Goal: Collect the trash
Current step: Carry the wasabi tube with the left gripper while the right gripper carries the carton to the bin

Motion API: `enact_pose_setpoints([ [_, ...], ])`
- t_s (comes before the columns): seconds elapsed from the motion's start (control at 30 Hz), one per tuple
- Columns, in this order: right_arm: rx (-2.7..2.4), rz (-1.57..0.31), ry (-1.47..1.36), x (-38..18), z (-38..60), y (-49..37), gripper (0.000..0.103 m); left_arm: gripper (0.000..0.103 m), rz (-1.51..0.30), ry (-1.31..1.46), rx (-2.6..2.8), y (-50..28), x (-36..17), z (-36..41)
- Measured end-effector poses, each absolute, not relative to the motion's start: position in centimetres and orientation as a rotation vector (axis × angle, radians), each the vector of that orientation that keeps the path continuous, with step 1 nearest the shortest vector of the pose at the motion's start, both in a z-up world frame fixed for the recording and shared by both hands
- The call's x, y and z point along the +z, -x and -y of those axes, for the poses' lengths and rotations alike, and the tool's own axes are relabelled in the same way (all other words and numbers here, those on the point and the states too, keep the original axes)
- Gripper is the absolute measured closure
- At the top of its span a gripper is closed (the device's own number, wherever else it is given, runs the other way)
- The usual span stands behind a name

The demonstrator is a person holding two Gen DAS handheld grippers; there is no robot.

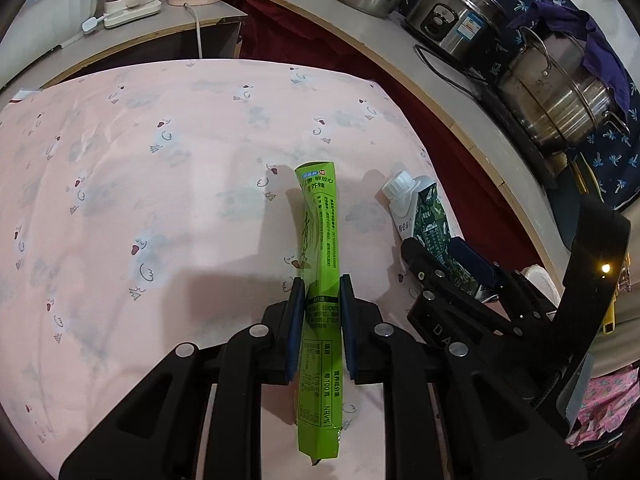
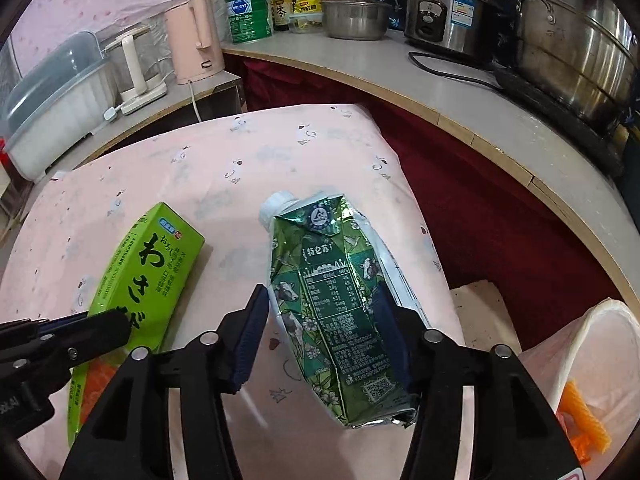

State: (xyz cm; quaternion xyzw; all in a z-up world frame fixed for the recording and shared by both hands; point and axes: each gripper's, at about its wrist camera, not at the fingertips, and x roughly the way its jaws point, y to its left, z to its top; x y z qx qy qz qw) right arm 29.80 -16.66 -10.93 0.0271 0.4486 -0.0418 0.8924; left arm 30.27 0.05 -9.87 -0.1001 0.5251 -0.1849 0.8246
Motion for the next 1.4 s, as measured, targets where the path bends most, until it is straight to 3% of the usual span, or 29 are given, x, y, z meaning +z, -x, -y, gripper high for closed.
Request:
enact_pose_setpoints([
  [0.1,-0.067,-0.933,-0.074,-10.8,16.5,-29.4,0.066,0.086,-1.118,0.205,-0.398,-30.1,-9.8,0.1],
  [0.27,-0.015,-0.957,-0.203,-10.4,16.7,-28.1,0.1,0.086,-1.127,0.206,-0.402,-29.1,-9.7,0.0],
  [0.4,-0.026,-0.959,-0.172,-10.1,16.2,-27.3,0.099,0.086,-1.129,0.198,-0.399,-28.3,-9.7,-0.2],
  [0.43,-0.034,-0.953,-0.175,-9.9,16.4,-27.1,0.09,0.086,-1.128,0.197,-0.399,-28.1,-9.7,-0.3],
  [0.47,-0.041,-0.946,-0.183,-9.6,16.7,-27.0,0.072,0.086,-1.129,0.198,-0.398,-28.0,-9.7,-0.3],
  [0.53,-0.057,-0.911,-0.206,-9.0,17.6,-26.7,0.045,0.086,-1.13,0.2,-0.397,-27.9,-9.7,-0.5],
  [0.57,-0.072,-0.893,-0.21,-8.7,18.0,-26.6,0.043,0.086,-1.129,0.199,-0.397,-27.9,-9.8,-0.4],
  [1.0,-0.013,-0.96,-0.304,-12.1,19.8,-29.0,0.039,0.086,-1.113,0.212,-0.404,-28.7,-10.0,-0.5],
  [1.03,-0.005,-0.962,-0.289,-12.1,19.3,-29.0,0.044,0.086,-1.112,0.21,-0.403,-28.7,-10.0,-0.4],
  [1.1,0.018,-0.967,-0.269,-12.1,18.3,-28.8,0.062,0.086,-1.11,0.204,-0.401,-28.5,-10.0,-0.4],
  [1.13,0.033,-0.973,-0.271,-12.1,17.8,-28.7,0.077,0.086,-1.112,0.204,-0.402,-28.5,-10.0,-0.3],
  [1.17,0.049,-0.98,-0.288,-12.0,17.4,-28.6,0.084,0.086,-1.115,0.204,-0.403,-28.4,-9.9,-0.4],
  [1.4,0.062,-0.941,-0.278,-10.1,14.9,-25.8,0.085,0.086,-1.104,0.192,-0.409,-26.8,-8.9,-0.8],
])
